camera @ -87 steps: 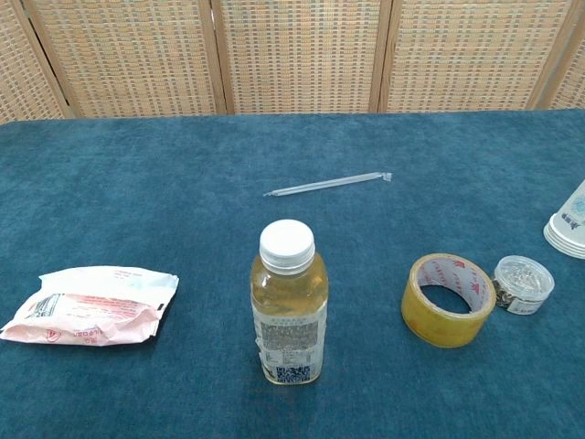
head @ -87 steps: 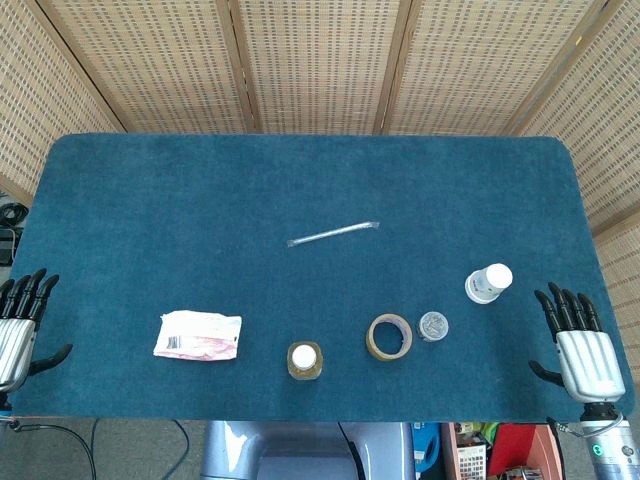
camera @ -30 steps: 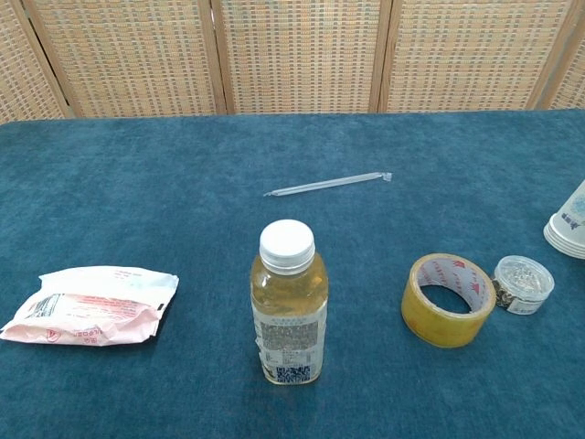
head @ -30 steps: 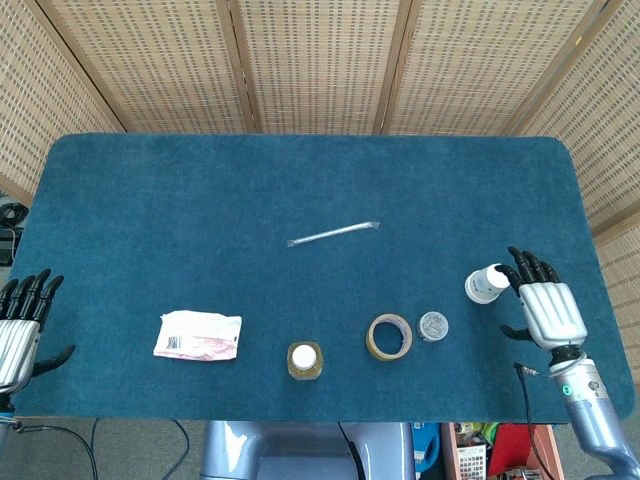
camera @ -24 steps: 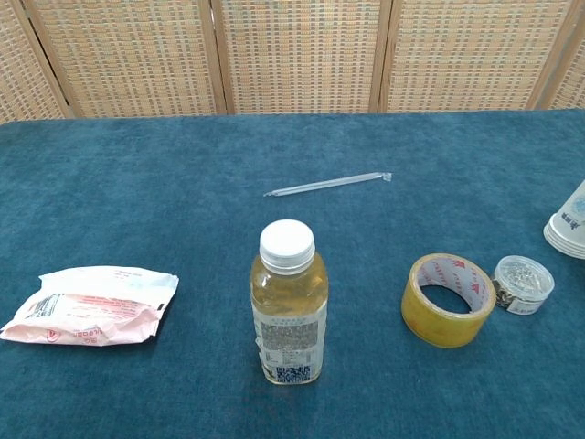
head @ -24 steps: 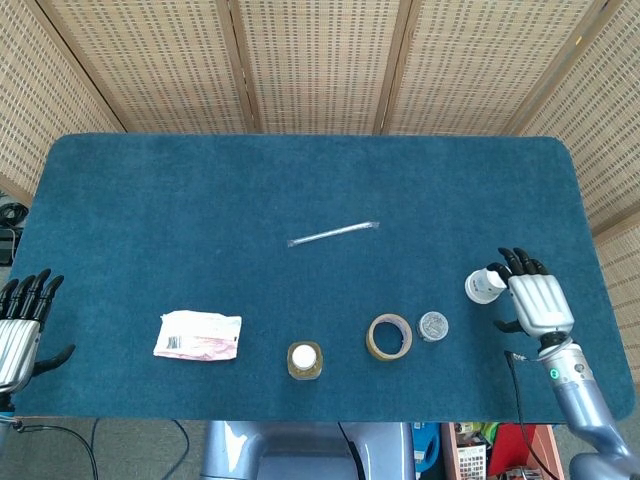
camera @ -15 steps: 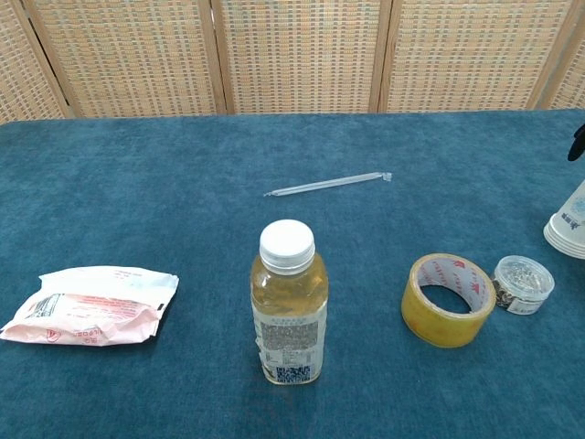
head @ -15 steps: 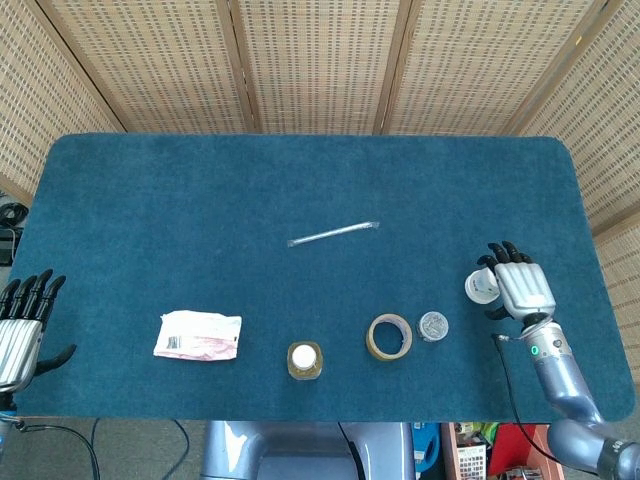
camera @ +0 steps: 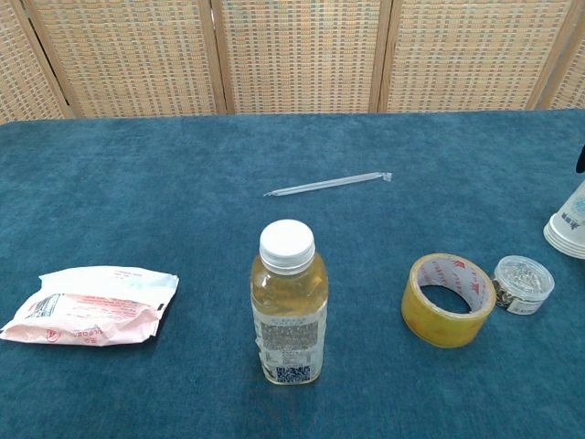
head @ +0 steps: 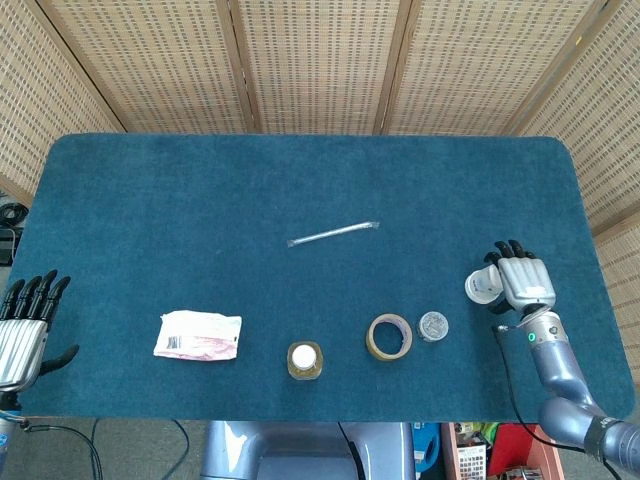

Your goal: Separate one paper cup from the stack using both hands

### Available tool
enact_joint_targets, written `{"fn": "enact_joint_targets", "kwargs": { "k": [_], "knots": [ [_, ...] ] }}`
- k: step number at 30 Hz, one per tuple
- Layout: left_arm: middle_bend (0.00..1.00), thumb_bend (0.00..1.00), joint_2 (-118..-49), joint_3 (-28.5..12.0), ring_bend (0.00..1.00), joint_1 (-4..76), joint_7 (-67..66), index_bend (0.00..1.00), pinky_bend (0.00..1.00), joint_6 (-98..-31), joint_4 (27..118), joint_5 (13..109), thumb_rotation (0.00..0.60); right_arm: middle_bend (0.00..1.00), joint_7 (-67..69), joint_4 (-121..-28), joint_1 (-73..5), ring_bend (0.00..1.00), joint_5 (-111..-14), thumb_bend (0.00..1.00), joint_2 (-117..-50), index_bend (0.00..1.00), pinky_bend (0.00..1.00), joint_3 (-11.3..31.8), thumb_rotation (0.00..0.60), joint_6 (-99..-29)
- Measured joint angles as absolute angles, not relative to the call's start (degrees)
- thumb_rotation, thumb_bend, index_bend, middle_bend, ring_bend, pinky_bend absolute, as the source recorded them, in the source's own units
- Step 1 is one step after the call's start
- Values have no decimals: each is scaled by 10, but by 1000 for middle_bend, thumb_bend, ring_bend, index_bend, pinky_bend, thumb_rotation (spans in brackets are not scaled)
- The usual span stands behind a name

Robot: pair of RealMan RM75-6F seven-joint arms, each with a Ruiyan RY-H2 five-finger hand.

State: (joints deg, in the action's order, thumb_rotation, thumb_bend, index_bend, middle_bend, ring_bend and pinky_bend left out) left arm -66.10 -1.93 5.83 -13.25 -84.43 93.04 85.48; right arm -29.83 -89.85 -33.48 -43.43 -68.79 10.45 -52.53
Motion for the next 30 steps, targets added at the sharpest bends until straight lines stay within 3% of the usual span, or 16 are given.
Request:
{"fn": "enact_joint_targets", "kwargs": {
  "k": [5,11,14,19,22,30],
  "knots": [
    [0,203,-663,-19,0,59,-138,0,0,-844,929,855,600,203,-291,-874,-343,24,-431,170,-698,319,283,97,600,-520],
    [0,203,-665,-18,0,60,-142,0,0,-844,928,858,600,275,-284,-852,-349,97,-430,205,-711,407,353,92,600,-520],
    [0,204,-665,-18,0,60,-143,0,0,-845,928,859,600,349,-283,-841,-352,176,-430,220,-719,470,421,90,600,-525],
    [0,203,-667,-17,0,60,-143,0,0,-847,926,862,600,542,-270,-830,-350,393,-451,233,-729,637,603,90,600,-540],
    [0,204,-668,-17,0,60,-143,0,0,-847,925,863,600,604,-260,-829,-348,458,-465,240,-732,701,649,89,600,-548],
    [0,203,-668,-18,0,60,-139,0,0,-850,924,863,600,638,-221,-844,-339,496,-501,245,-732,738,692,98,600,-573]
  ]
}}
